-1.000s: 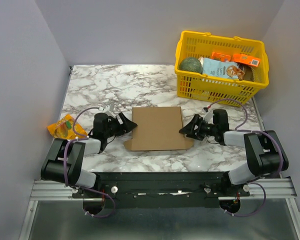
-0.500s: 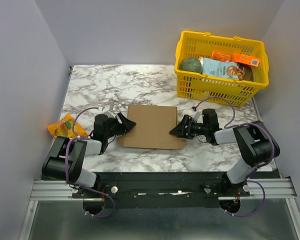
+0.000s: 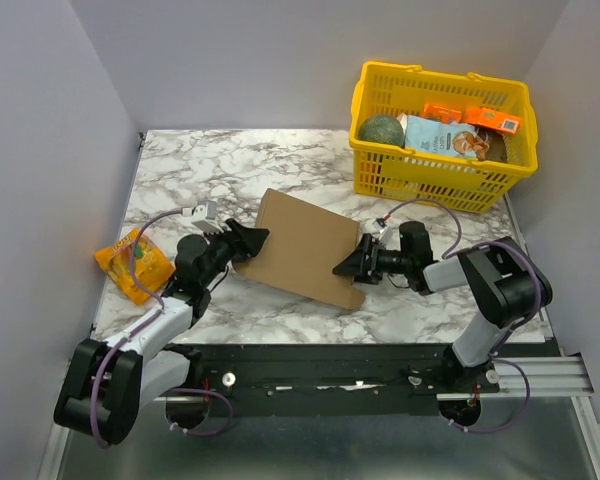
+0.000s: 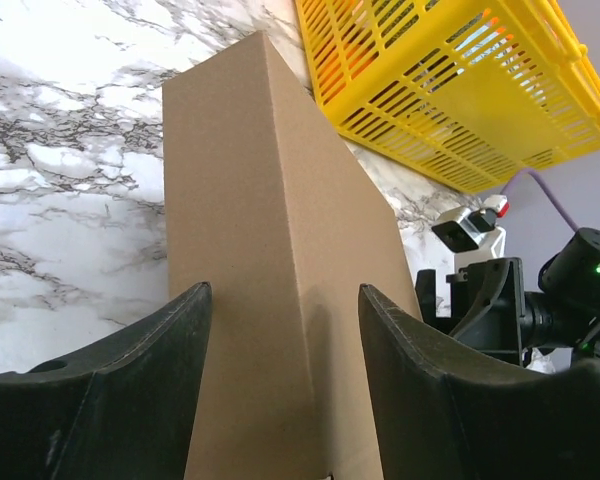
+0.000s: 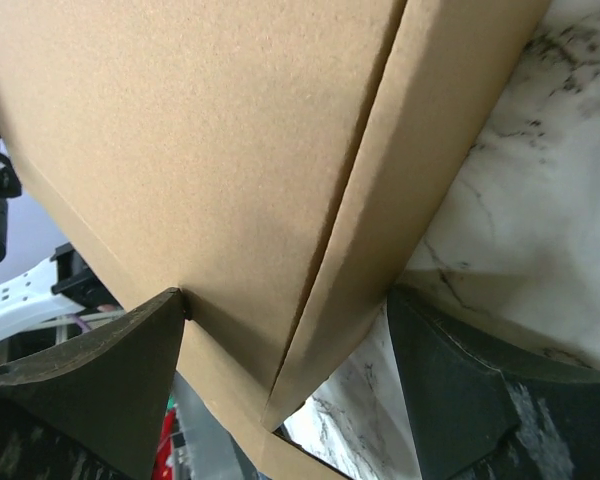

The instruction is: Fold the paper box

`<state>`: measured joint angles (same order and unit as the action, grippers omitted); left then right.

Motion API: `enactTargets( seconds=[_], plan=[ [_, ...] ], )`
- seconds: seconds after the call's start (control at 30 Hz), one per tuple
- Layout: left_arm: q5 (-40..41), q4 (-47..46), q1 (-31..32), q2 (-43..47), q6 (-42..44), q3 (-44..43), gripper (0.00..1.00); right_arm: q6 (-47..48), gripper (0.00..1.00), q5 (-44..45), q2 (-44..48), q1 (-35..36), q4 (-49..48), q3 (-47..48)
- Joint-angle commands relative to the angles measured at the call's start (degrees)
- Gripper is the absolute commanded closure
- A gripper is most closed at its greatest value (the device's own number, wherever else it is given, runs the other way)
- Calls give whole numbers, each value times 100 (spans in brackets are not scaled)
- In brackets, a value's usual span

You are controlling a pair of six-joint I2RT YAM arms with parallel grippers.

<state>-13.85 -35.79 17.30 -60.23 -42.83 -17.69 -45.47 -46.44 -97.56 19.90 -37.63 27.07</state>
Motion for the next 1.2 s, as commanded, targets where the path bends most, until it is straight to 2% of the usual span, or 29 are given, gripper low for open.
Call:
enactTargets(
  seconds=[0.0,0.07,0.27,0.4,0.57,0.63,0.77,0.97,1.17],
  plan=[
    [-1014,-330,291,-155,-550,231,43,30,14,258,-430,198,-50,-307],
    [-1146,-725,318,-305,-674,319,43,-67,18,188,-466,207,-218,-395],
    [-1155,-754,371,-183,-753,293,46,-85,25,196,-396,207,-403,-501],
    [-1278,-991,432,-77,-990,319,46,-84,26,117,-396,207,-543,-518],
    [-1349,-1123,800,-24,-1254,214,44,-137,25,56,-317,207,-667,-554],
    [-1288,-948,880,37,-1272,153,43,-111,25,47,-229,207,-623,-545],
    [-1112,253,959,292,-1035,-50,38,-41,24,47,-106,207,-500,-527],
    [-1033,1309,1012,459,-710,-269,29,38,24,73,-18,198,-359,-492],
    [-1164,1339,1126,135,-814,-235,27,39,24,47,-18,207,-386,-492]
  ],
)
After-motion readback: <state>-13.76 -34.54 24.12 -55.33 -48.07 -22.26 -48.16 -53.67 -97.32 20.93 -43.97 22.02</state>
